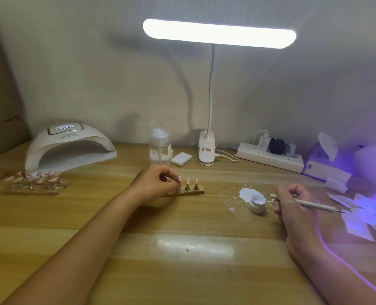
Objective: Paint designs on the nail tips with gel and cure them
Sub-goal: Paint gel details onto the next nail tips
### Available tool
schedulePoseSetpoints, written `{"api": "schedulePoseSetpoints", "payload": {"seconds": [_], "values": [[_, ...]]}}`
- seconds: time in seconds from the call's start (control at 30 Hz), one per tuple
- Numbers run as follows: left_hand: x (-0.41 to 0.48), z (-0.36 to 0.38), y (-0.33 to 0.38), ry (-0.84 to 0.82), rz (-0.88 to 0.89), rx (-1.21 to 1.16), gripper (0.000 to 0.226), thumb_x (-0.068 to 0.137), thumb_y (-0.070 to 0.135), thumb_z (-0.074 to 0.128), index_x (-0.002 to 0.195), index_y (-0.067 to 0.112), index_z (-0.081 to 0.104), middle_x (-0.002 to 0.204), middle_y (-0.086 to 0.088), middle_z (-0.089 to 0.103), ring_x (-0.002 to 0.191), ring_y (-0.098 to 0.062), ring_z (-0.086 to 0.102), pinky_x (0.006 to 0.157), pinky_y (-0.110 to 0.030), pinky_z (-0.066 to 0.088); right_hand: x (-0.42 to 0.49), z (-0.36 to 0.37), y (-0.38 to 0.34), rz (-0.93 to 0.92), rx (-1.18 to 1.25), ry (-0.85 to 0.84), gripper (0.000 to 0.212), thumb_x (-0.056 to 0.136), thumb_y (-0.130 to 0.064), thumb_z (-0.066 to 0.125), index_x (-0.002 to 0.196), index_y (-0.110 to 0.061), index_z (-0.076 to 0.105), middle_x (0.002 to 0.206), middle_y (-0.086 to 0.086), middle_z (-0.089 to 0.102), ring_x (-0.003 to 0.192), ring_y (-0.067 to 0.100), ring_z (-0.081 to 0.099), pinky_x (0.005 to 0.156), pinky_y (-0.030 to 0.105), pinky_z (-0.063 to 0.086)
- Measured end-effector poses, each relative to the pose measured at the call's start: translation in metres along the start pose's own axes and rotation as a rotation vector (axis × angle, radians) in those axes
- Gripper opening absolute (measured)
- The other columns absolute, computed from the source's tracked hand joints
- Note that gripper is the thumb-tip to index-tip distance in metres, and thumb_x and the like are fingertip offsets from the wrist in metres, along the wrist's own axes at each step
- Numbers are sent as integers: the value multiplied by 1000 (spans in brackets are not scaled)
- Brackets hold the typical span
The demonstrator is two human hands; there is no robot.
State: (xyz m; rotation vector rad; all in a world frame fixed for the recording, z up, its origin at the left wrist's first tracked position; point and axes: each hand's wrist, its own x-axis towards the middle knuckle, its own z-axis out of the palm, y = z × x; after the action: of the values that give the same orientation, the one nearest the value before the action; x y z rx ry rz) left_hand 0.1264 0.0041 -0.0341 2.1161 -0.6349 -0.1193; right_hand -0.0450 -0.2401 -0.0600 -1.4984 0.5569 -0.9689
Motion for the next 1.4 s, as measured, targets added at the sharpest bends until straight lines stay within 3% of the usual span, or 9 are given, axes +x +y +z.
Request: {"api": "schedulePoseSetpoints", "payload": {"seconds": [0.17,0.33,0.47,0.57,0.67,0.9,1.07,1.33,1.4], "values": [[0,1,-6,-15,14,38,14,77,23,81,78,30,69,80,11,66,76,-8,60,74,-25,47,-1,-1,-1,-12,-11,-31,26,84,-22,60,59,-29,58,44,-4,50,52,13,39,55,29,31],[1,-10,-7,-103,7,72,20,74,32,83,90,32,70,96,12,68,86,-6,64,79,-24,51,-1,-2,-1,-9,-1,-31,33,91,-38,69,68,-20,55,43,-9,49,40,2,38,40,11,32],[1,-18,-10,-141,-25,46,23,72,30,85,91,26,72,93,8,72,84,-7,65,81,-27,53,-3,0,-3,-27,-10,-21,35,90,-41,70,71,-19,52,43,-10,49,38,0,38,49,23,36],[0,-21,-11,-201,-16,93,28,71,32,86,95,29,71,93,12,69,87,-2,63,76,-14,47,-4,0,-3,-24,-29,-23,35,90,-42,70,69,-20,52,43,-9,48,40,1,40,56,31,34],[-1,-19,-10,-195,13,126,29,72,27,86,94,32,69,94,14,67,89,-2,61,71,-10,44,-4,-1,-3,-22,-34,-33,32,90,-43,70,66,-26,57,43,-9,48,40,1,40,58,32,34],[1,-9,-6,-96,107,127,30,71,18,85,86,38,68,93,18,66,91,-1,59,74,-16,48,-4,0,-5,-16,-30,-36,30,91,-42,69,65,-31,59,43,-10,49,39,1,39,55,30,32],[-1,-6,-7,-71,125,128,29,73,19,83,89,37,68,95,18,67,92,1,60,73,-16,46,-4,-1,-4,-6,-44,-39,30,90,-46,68,66,-30,58,43,-7,49,39,1,39,56,33,32],[-2,-3,-5,-17,134,137,26,73,18,83,90,32,69,95,14,67,93,-6,61,84,-27,52,-4,-1,-2,-15,-45,-43,31,91,-44,68,67,-28,57,43,-7,48,40,1,39,58,32,32],[-2,-3,-6,-38,119,119,25,75,18,82,90,33,69,90,15,66,89,-5,60,80,-24,49,-3,-2,-2,-19,-43,-45,31,91,-44,68,67,-28,58,43,-7,48,41,2,39,59,32,32]]}}
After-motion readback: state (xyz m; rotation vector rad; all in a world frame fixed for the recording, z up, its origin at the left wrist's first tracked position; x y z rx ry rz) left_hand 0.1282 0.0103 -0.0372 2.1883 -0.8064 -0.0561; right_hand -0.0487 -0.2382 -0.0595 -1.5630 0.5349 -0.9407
